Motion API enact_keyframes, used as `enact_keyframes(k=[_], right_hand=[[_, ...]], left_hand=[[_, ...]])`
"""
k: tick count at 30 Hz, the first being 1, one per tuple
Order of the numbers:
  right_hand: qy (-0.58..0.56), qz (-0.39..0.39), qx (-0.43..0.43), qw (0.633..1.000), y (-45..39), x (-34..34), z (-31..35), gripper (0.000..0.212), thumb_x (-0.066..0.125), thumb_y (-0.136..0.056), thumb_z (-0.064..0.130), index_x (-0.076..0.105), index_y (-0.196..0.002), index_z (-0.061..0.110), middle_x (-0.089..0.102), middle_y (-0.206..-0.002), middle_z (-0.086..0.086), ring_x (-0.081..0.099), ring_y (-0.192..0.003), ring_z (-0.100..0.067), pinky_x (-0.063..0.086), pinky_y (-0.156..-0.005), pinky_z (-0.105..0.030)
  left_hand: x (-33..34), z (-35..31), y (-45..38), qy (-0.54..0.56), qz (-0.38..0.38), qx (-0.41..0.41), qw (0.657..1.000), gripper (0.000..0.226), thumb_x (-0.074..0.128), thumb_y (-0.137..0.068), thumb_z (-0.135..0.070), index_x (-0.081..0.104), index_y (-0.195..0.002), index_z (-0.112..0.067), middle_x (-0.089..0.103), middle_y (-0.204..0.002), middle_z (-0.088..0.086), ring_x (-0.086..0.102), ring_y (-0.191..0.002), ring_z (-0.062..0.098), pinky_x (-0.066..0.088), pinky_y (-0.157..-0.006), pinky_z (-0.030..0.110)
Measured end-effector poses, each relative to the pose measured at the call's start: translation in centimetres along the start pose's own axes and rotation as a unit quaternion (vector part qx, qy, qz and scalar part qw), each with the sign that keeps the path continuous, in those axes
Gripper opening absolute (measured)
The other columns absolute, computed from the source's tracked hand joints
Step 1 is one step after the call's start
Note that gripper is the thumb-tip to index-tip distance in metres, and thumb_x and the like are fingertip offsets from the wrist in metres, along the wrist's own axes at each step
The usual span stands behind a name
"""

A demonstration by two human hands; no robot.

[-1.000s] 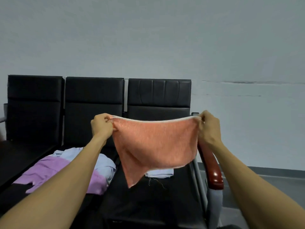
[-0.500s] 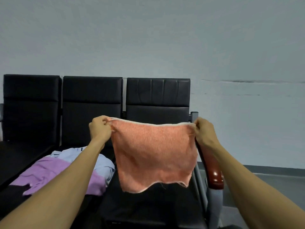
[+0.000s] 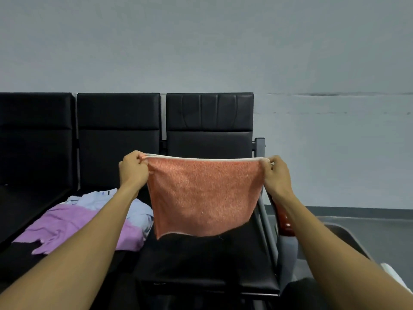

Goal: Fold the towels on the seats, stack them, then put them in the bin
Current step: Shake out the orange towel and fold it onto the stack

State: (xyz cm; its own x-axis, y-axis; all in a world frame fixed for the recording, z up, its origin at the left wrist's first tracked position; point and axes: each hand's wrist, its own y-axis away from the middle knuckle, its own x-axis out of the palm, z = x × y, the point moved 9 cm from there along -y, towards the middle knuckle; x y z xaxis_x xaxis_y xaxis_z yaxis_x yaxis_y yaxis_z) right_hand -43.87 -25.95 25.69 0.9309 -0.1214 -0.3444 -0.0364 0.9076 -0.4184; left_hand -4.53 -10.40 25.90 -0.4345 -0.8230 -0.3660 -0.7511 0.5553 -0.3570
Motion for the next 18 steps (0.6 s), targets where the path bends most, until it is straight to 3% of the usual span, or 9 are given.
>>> enact_keyframes(k=[3, 5, 13, 18], right_hand=[[-0.013, -0.029, 0.003, 0.999, 1.3, -0.6, 0.0, 0.017, 0.044, -0.105, 0.021, 0.052, -0.101, 0.008, 0.052, -0.087, 0.006, 0.049, -0.077, -0.001, 0.036, -0.061, -0.016], [-0.01, -0.049, 0.0, 0.999, 2.0, -1.0, 0.3, 0.016, 0.043, -0.106, 0.021, 0.051, -0.101, 0.009, 0.051, -0.086, 0.008, 0.047, -0.076, 0.0, 0.034, -0.061, -0.013], [-0.001, -0.065, 0.026, 0.998, 1.6, 0.4, -2.4, 0.013, 0.042, -0.107, 0.021, 0.049, -0.103, 0.01, 0.049, -0.083, 0.012, 0.046, -0.074, 0.001, 0.033, -0.06, -0.011], [0.05, -0.035, 0.064, 0.996, 1.5, 4.6, -9.2, 0.016, 0.043, -0.106, 0.022, 0.052, -0.098, 0.01, 0.054, -0.08, 0.008, 0.049, -0.071, -0.002, 0.034, -0.057, -0.018]], left_hand=[[0.3, -0.2, 1.3, -0.031, 0.009, 0.019, 0.999, 0.026, 0.038, -0.091, -0.001, 0.061, -0.091, -0.013, 0.063, -0.095, 0.011, 0.06, -0.085, 0.029, 0.048, -0.063, 0.036], [0.1, -0.2, 2.1, -0.042, 0.005, 0.021, 0.999, 0.026, 0.036, -0.094, -0.003, 0.06, -0.096, -0.01, 0.061, -0.096, 0.01, 0.055, -0.085, 0.027, 0.039, -0.066, 0.035], [3.9, 3.3, 1.8, -0.091, 0.04, -0.003, 0.995, 0.023, 0.036, -0.101, -0.012, 0.058, -0.102, -0.005, 0.059, -0.103, 0.011, 0.054, -0.094, 0.03, 0.041, -0.075, 0.04], [9.3, 10.3, 1.7, -0.148, 0.091, -0.048, 0.984, 0.02, 0.041, -0.096, -0.013, 0.057, -0.085, -0.01, 0.066, -0.094, 0.013, 0.061, -0.093, 0.035, 0.048, -0.075, 0.044]])
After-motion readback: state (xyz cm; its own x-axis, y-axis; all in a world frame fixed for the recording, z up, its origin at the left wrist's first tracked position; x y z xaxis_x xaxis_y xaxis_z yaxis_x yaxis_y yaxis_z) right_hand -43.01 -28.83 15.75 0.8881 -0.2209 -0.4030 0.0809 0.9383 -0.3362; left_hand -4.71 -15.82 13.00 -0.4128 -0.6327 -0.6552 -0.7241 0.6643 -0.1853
